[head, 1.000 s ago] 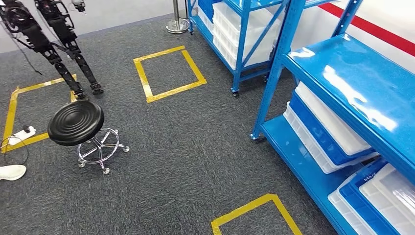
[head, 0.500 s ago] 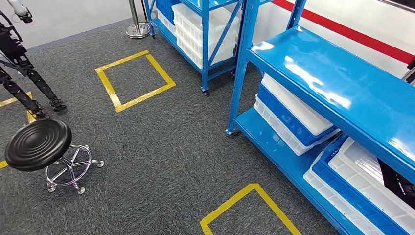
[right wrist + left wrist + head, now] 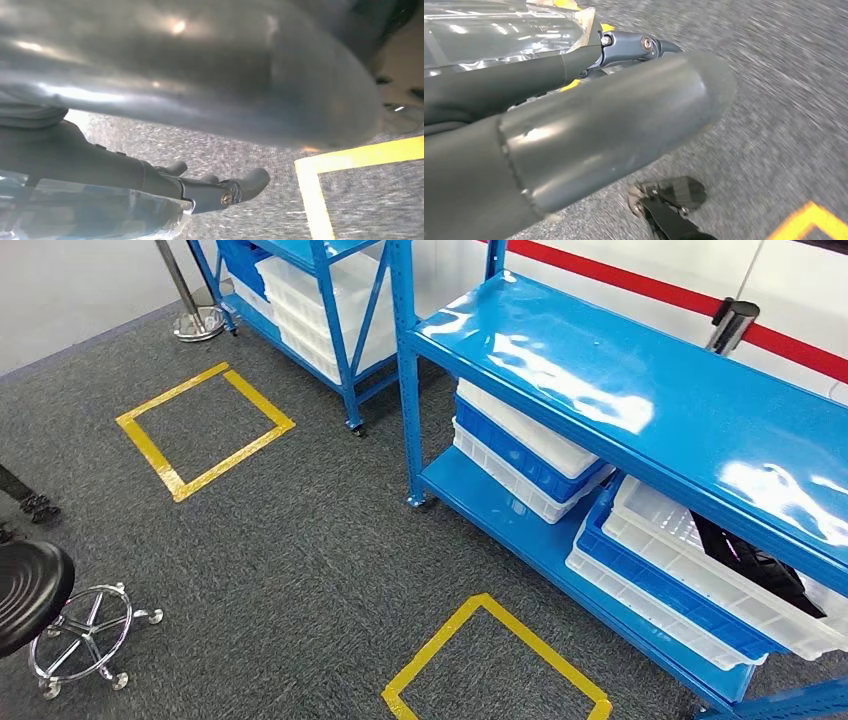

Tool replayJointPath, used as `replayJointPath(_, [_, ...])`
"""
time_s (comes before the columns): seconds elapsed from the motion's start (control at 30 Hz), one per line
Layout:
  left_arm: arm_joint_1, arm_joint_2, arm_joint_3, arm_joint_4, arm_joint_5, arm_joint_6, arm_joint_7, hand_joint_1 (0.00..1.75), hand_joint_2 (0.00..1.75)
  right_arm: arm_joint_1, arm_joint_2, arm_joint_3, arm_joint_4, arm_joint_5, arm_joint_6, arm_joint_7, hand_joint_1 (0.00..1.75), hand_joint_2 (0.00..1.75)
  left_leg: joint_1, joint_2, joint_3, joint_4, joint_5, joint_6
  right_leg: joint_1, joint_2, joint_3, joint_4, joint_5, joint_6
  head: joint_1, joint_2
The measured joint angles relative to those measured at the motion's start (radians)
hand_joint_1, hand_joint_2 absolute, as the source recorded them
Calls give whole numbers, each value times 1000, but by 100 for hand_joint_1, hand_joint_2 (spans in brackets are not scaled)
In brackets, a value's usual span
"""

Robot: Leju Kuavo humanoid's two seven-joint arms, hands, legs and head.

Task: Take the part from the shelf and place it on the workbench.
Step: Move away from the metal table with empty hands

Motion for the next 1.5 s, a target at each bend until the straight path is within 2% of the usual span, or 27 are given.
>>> replayJointPath(0.07, [3, 0, 0, 0, -1, 0, -2, 0, 0, -1, 0, 0, 0, 0, 0, 0, 0, 0, 2, -61, -55, 123, -70, 0, 5, 23, 1, 0, 3, -13, -3, 0])
replayJointPath(0.1, [6, 0, 0, 0, -1, 0, -2, 0, 0, -2, 1, 1, 0, 0, 0, 0, 0, 0, 1, -74, -87, 188, -96, 2, 9, 36, 1, 0, 4, -16, -3, 0])
replayJointPath(0.17, [9, 1, 0, 0, -1, 0, -2, 0, 0, -1, 1, 1, 0, 0, 0, 0, 0, 0, 0, -84, -118, 237, -92, 9, 17, 65, 2, 0, 4, -18, -3, 0])
replayJointPath(0.23, [9, 2, 0, 0, -1, 0, 0, 0, 0, 1, 1, 1, 0, 0, 0, 0, 0, 0, -1, -99, -85, 149, -23, 20, 21, 94, 6, 1, 4, -18, -3, 0])
replayJointPath(0.27, [9, 3, 0, 0, -1, 0, 2, 0, 0, 0, 2, 1, 0, 0, -1, 0, 0, 0, -2, -123, -57, 83, 11, 27, 23, 107, 7, 1, 4, -17, -2, 0])
replayJointPath(0.3, [10, 4, 0, 0, -1, 0, 3, 0, 0, -1, 2, 1, 0, -1, -1, 0, 0, 0, -3, -143, -34, 29, 33, 31, 25, 119, 7, 2, 5, -16, -2, 0])
replayJointPath(0.37, [10, 6, 0, 1, -1, 0, 5, 0, 0, -2, 4, 1, 0, -1, -1, 0, 0, 0, -8, -162, -14, -22, 44, 36, 24, 141, 0, 3, 8, -9, -2, 0])
replayJointPath(0.43, [8, 7, 0, 0, -1, 0, 6, 0, 0, 1, 5, 1, 0, -1, -1, 0, 0, 0, -13, -139, -10, -34, 50, 43, 21, 152, -13, 3, 13, 1, -2, 0])
replayJointPath(0.5, [7, 6, 0, 0, -2, 0, 8, 0, 0, 2, 4, 1, 0, -1, -1, 0, 0, 0, -12, -113, -5, -52, 62, 54, 22, 111, -39, 39, -6, 3, 1, 0])
replayJointPath(0.57, [10, 6, 0, 1, -3, 0, 10, 0, 0, -1, 3, 1, 0, -1, -2, 0, 0, 0, -13, -82, -3, -60, 66, 60, 20, 55, -94, 146, -58, -2, 6, 0])
replayJointPath(0.63, [12, 7, 0, 1, -3, 0, 11, 0, 0, -2, 3, 1, 0, -1, -2, 0, 0, 0, -14, -49, -5, -60, 66, 61, 13, 38, -148, 258, -100, 2, 8, 0])
replayJointPath(0.67, [13, 7, 0, 1, -4, 0, 11, 0, 0, -1, 3, 1, 0, -1, -2, 0, 0, 0, -14, -34, -6, -60, 65, 60, 9, 34, -155, 275, -101, 10, 9, 0])
replayJointPath(0.73, [12, 7, 0, 1, -5, 0, 12, 0, 0, 0, 2, 1, 0, -2, -2, 0, 0, 0, -11, -9, -4, -58, 62, 54, -1, 17, -109, 200, -68, 35, 9, 0])
replayJointPath(0.8, [13, 7, 0, 1, -5, 0, 12, 0, 0, -2, 2, 1, 0, -2, -2, 0, 0, 0, -12, 14, -1, -50, 53, 40, -6, -31, -33, 69, -29, 51, 11, 0])
replayJointPath(0.87, [12, 8, 0, 1, -6, 1, 12, 0, 0, -4, 3, 1, 0, -2, -2, 0, 0, 0, -16, 35, 4, -43, 43, 23, -3, -54, -1, 11, -16, 41, 8, 0])
replayJointPath(0.93, [8, 8, 0, 0, -6, 1, 11, 0, 0, -3, 2, 1, 0, -2, -2, 0, 0, 0, -12, 54, 12, -44, 39, 13, 0, -31, -2, 12, -14, 24, 2, 0])
replayJointPath(0.97, [5, 7, 0, 0, -7, 1, 11, 0, 0, -1, 2, 1, 0, -2, -2, 0, 0, 0, -7, 51, 15, -41, 34, 8, -1, -20, -2, 11, -13, 18, 2, 0])
replayJointPath(1.03, [2, 5, 0, 0, -9, 1, 11, 0, 0, 1, 1, 1, 0, -2, -2, 1, 0, 0, 2, 7, 0, 6, -5, 0, -3, 2, 3, 9, -10, 5, -1, 0])
replayJointPath(1.1, [4, 6, 0, 0, -10, 1, 11, 0, 0, 0, 1, 1, 0, -2, -2, 1, 0, 0, 3, -52, -53, 125, -71, 1, 1, 24, 1, 9, -8, -5, -5, 0])
replayJointPath(1.13, [7, 6, 0, 0, -10, 1, 11, 0, 0, -1, 2, 1, 0, -2, -2, 1, 0, 0, 2, -66, -83, 184, -93, 3, 5, 38, 0, 9, -7, -8, -5, 0])
replayJointPath(1.2, [11, 7, 0, 0, -10, 1, 12, 0, 0, 0, 2, 1, 0, -2, -2, 1, 0, 0, 0, -80, -110, 224, -84, 11, 12, 67, 1, 9, -6, -10, -6, 0])
replayJointPath(1.27, [13, 6, 0, 1, -10, 1, 12, 0, 0, 1, 2, 2, 0, -2, -2, 1, 0, 0, -3, -97, -75, 133, -15, 24, 16, 96, 4, 9, -5, -10, -7, 0])
replayJointPath(1.3, [13, 7, 0, 1, -10, 1, 12, 0, 0, 1, 3, 2, 0, -1, -2, 1, 0, 0, -4, -121, -50, 75, 12, 32, 17, 108, 4, 9, -5, -9, -6, 0])
replayJointPath(1.37, [14, 7, 0, 1, -9, 2, 13, 0, 0, -1, 5, 2, 0, -1, -3, 1, 0, 0, -8, -162, -15, -5, 37, 40, 18, 130, 0, 10, -2, -4, -6, 0])
replayJointPath(1.4, [14, 7, 0, 1, -9, 2, 13, 0, 0, -1, 6, 2, 0, -1, -3, 1, 0, 0, -12, -169, -11, -16, 34, 42, 16, 140, -4, 10, 1, 0, -6, 0])
replayJointPath(1.47, [12, 7, 0, 1, -9, 2, 13, 0, 0, 1, 8, 2, 0, 0, -3, 1, 0, 0, -16, -146, -8, -28, 41, 48, 12, 152, -16, 10, 6, 12, -6, 0])
replayJointPath(1.5, [12, 6, 0, 1, -9, 2, 13, 0, 0, 2, 8, 2, 0, 0, -3, 1, 0, 0, -16, -134, -5, -37, 47, 53, 14, 136, -24, 19, 1, 14, -5, 0])
